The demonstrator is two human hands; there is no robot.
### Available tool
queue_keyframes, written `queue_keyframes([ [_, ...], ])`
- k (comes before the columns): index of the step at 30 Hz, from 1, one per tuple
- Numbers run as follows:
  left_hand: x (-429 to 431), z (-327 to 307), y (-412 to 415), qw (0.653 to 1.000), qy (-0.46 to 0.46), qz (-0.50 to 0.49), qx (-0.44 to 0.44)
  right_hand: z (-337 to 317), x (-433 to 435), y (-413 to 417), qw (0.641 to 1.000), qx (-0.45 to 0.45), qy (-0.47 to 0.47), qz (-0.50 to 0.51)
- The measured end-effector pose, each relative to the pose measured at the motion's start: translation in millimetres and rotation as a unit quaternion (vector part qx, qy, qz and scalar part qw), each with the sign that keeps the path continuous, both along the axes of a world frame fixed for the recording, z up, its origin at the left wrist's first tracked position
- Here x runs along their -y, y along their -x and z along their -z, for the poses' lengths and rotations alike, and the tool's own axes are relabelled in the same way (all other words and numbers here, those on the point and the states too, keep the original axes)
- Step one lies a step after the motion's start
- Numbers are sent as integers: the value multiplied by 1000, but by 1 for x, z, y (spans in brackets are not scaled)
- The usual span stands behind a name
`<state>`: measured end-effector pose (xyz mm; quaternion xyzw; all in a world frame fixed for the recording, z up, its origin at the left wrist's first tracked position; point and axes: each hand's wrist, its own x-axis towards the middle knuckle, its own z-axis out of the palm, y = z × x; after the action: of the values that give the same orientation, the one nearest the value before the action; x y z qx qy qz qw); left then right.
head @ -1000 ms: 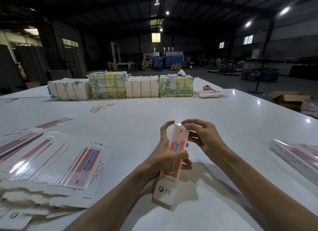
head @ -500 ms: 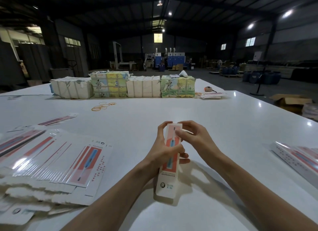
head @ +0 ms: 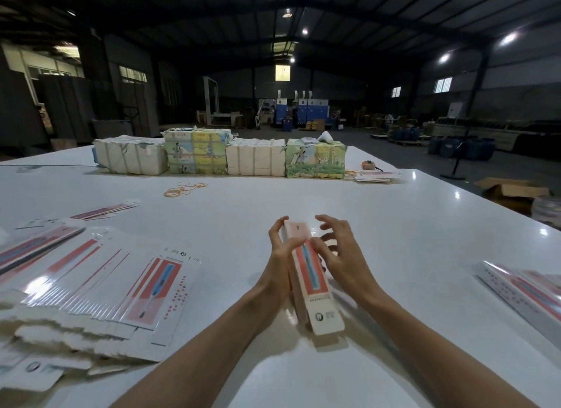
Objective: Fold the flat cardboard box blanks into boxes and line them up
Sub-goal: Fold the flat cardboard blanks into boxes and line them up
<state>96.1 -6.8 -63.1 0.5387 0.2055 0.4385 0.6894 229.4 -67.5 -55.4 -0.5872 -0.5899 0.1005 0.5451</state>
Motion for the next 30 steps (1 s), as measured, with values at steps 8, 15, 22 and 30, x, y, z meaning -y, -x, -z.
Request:
queue_keyframes([
  [8, 4, -2, 5, 998, 60, 2, 1, 4, 14, 8, 951, 284, 117, -20],
  [15, -3, 20, 18, 886, -292, -115, -342, -17, 34, -40, 951, 264, 107, 123],
  [22, -16, 35, 15, 800, -419, -71, -424, 5, 122, -118, 870, 339, 240, 267],
  [30, -11, 32, 16, 798, -422, -76, -423, 12, 187, -148, 766, 417, 277, 404],
])
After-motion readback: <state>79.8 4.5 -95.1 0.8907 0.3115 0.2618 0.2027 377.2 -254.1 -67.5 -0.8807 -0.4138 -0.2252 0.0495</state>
